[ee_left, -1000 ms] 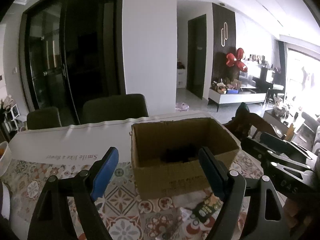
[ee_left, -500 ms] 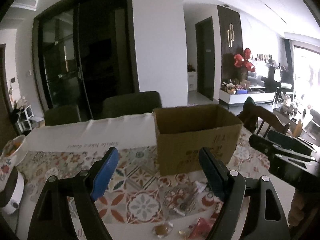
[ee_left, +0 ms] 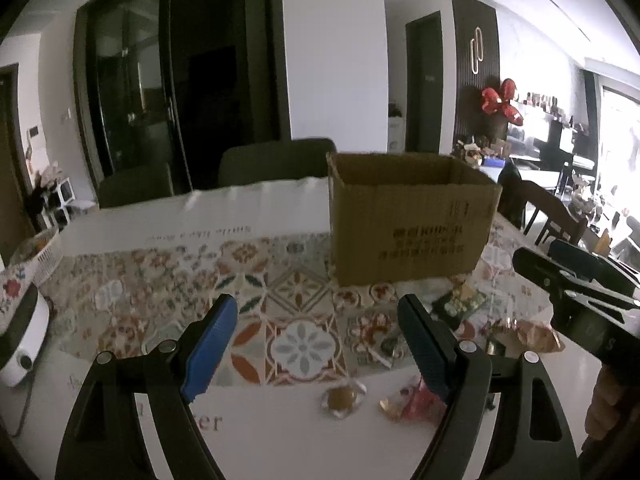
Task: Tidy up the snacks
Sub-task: 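Withdraw both tools from the box back toward the remaining snacks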
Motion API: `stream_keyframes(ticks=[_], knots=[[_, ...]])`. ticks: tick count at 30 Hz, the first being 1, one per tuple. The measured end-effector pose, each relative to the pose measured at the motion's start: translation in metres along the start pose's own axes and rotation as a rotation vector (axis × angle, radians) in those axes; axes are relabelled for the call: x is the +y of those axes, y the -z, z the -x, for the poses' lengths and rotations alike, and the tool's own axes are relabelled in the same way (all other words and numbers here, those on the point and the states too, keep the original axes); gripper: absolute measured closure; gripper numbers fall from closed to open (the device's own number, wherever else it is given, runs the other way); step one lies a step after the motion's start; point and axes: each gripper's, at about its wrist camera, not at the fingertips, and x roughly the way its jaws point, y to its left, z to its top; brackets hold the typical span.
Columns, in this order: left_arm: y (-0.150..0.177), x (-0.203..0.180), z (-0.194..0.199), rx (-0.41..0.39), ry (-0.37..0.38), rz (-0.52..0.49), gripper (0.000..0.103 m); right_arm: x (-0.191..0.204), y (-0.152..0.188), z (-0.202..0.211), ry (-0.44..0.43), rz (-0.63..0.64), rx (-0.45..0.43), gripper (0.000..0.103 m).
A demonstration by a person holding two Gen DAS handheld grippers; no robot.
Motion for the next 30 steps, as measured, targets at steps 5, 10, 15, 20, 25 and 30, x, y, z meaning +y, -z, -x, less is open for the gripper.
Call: stream_keyframes(ticks=[5, 10, 15, 20, 25, 30], knots=[[0.021, 0.001, -0.007, 0.053, 0.005, -0.004, 0.021, 0.004, 0.014, -0.007, -0.004, 0.029, 0.042, 0.042], [0.037, 0.001, -0.014, 0.084, 0.017, -0.004, 0.021, 0.006, 0.03, -0.012, -0.009, 0.053, 0.085, 0.042], [0.048, -0.002, -0.023, 0.103, 0.024, -0.007, 0.021, 0.006, 0.047, -0.02, -0.021, 0.061, 0.143, 0.042], [0.057, -0.002, -0.036, 0.143, 0.033, 0.003, 0.021, 0.004, 0.06, -0.03, -0.013, 0.05, 0.187, 0.042], [0.066, 0.0, -0.053, 0.208, 0.048, 0.028, 0.022, 0.004, 0.069, -0.042, -0.007, 0.057, 0.219, 0.042], [0.073, 0.002, -0.067, 0.256, 0.075, 0.055, 0.031, 0.005, 0.074, -0.054, -0.023, 0.051, 0.249, 0.042]])
